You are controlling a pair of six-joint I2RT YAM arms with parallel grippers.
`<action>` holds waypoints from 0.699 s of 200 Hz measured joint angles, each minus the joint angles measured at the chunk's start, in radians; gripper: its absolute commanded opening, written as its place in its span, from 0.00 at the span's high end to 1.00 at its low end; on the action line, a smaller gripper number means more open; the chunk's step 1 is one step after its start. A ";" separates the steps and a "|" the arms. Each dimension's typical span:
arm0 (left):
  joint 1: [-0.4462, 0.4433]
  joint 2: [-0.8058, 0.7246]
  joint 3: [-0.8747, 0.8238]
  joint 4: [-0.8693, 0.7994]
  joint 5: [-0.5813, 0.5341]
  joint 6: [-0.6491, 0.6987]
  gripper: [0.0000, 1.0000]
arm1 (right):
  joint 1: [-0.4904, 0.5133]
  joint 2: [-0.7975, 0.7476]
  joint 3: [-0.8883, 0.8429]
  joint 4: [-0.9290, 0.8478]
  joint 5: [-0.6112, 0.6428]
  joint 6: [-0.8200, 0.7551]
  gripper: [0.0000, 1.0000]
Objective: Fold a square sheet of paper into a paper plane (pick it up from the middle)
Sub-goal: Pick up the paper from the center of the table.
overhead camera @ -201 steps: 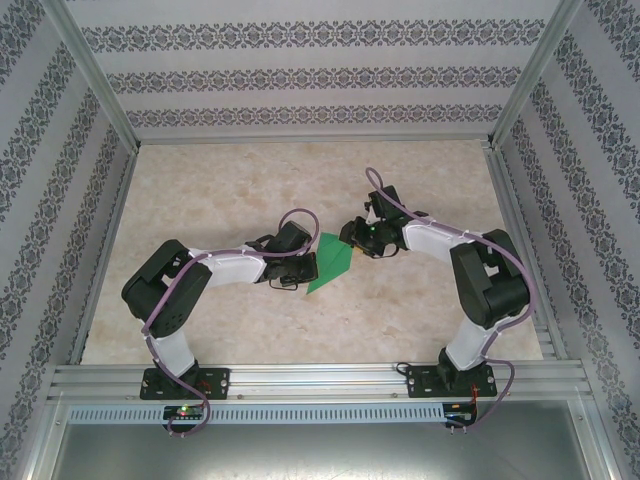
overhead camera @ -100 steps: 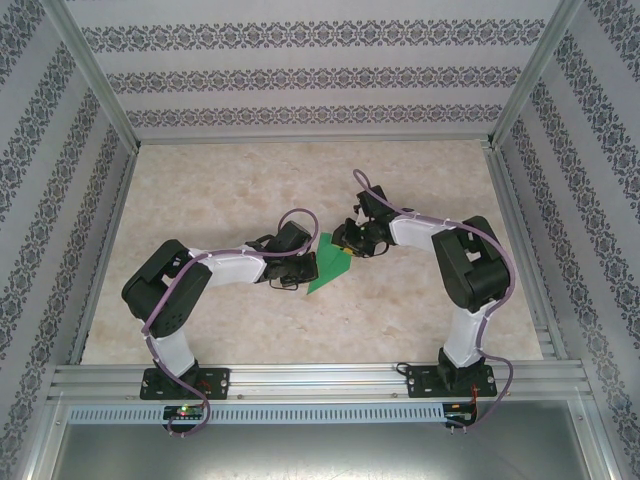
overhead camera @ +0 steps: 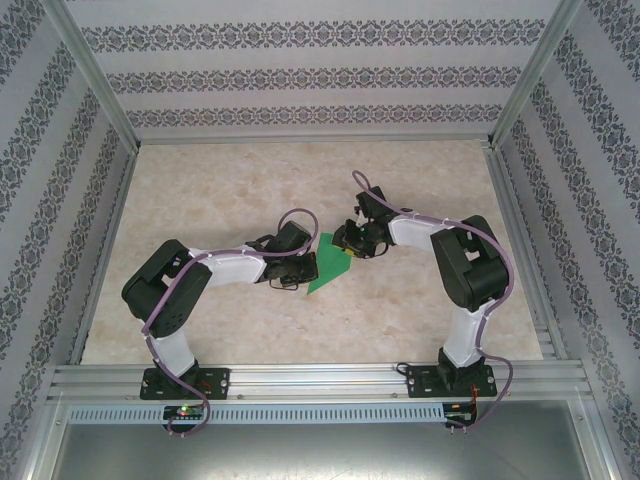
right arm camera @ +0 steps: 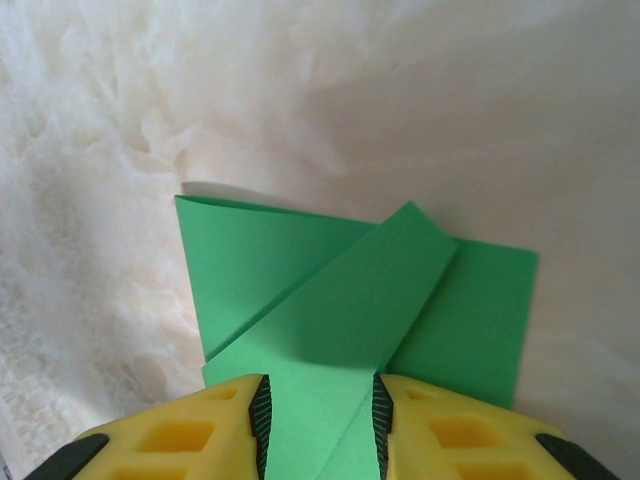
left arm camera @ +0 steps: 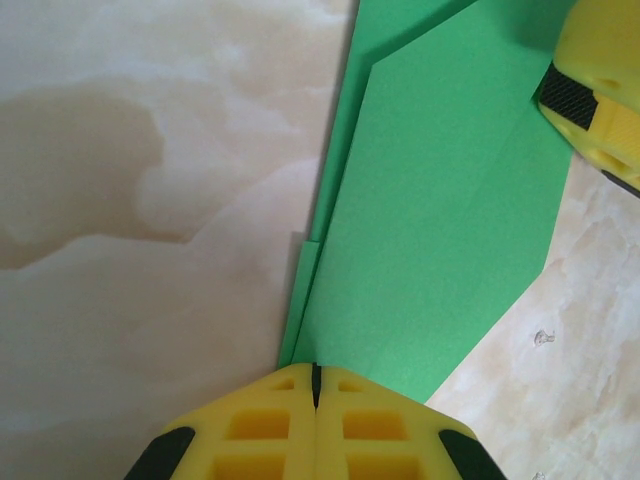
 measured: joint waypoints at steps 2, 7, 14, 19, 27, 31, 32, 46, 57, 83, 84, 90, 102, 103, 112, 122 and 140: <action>0.000 0.000 0.000 0.000 0.000 0.000 1.00 | 0.000 0.000 0.000 -0.001 0.000 0.000 0.66; 0.000 0.000 0.000 0.000 0.000 0.000 1.00 | -0.001 0.000 0.000 -0.001 0.000 0.000 0.67; 0.000 0.000 0.000 0.000 0.000 0.000 1.00 | -0.002 0.000 0.000 -0.001 -0.001 0.000 0.67; 0.000 0.000 0.000 0.000 0.000 0.000 1.00 | -0.003 0.000 0.000 -0.001 -0.001 0.000 0.67; 0.000 0.000 0.000 0.000 0.000 0.000 1.00 | -0.004 0.000 0.000 -0.001 -0.002 0.001 0.67; 0.000 0.000 0.000 0.000 0.000 0.000 1.00 | -0.004 0.000 0.000 -0.001 -0.002 0.002 0.67; 0.000 0.000 0.000 0.000 0.000 0.000 1.00 | -0.004 0.000 0.000 -0.001 -0.003 0.002 0.67; 0.000 0.000 0.000 0.000 0.000 0.000 1.00 | -0.004 0.000 0.000 0.000 -0.006 0.002 0.67; 0.000 0.000 0.000 0.000 0.000 0.000 1.00 | -0.004 0.000 0.000 0.003 -0.015 0.003 0.67; 0.000 0.000 0.000 0.000 0.005 0.000 1.00 | -0.004 0.000 0.000 0.018 -0.051 0.007 0.68; 0.000 0.000 0.000 0.000 0.005 0.000 1.00 | -0.004 0.000 0.000 0.018 -0.052 0.007 0.68; 0.000 0.000 0.000 0.000 0.006 -0.001 1.00 | -0.004 0.000 0.000 0.025 -0.062 0.011 0.68; 0.000 0.000 0.000 -0.001 0.008 -0.003 1.00 | -0.003 0.000 -0.002 0.043 -0.083 0.019 0.68; 0.000 0.000 0.000 -0.001 0.008 -0.003 1.00 | -0.002 0.000 -0.002 0.045 -0.085 0.021 0.68; 0.000 0.000 0.000 -0.001 0.008 -0.004 1.00 | 0.001 0.000 -0.006 0.059 -0.096 0.025 0.69; 0.000 0.000 0.000 -0.002 0.008 -0.005 1.00 | 0.006 0.000 -0.011 0.068 -0.109 0.027 0.69; 0.000 0.000 0.001 -0.002 0.009 -0.007 1.00 | 0.016 0.000 -0.027 0.089 -0.125 0.030 0.71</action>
